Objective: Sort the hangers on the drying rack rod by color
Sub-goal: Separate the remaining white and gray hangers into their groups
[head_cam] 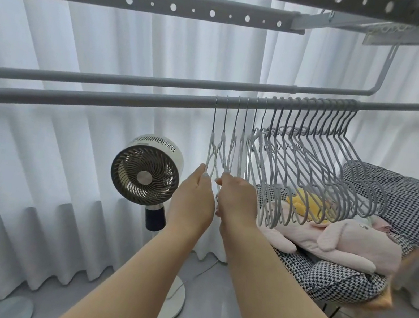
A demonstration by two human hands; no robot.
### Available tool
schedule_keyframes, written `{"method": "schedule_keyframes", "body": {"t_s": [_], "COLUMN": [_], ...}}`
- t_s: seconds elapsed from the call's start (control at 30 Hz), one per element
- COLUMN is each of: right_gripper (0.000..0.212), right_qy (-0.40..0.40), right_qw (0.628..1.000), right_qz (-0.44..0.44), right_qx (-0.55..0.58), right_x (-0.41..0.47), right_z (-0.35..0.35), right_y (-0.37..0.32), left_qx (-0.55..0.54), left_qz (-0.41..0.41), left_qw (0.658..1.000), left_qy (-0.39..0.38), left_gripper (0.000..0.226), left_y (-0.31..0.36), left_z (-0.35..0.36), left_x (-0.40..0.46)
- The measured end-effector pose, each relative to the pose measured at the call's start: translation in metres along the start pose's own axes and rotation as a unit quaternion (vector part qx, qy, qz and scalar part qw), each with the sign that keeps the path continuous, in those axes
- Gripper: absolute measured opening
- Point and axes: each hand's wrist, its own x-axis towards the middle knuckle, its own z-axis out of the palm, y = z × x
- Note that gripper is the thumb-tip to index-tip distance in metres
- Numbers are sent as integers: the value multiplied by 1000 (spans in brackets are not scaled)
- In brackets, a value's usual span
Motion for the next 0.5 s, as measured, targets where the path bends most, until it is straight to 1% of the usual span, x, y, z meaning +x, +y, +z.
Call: {"method": "schedule_keyframes", "body": {"t_s": [0.5], "right_gripper": [26], "right_qy": [4], "right_qw": [1000], "right_qz": [1], "right_qx": [-6], "right_x": [2], "right_z": [0], "right_y": [1], "left_qx": [-5], "left_qz": [-9], "left_qw": [1000], "left_qy": [-8], "left_gripper": [62], "left_y": [-1], "left_z": [1], "left_x": [1]}}
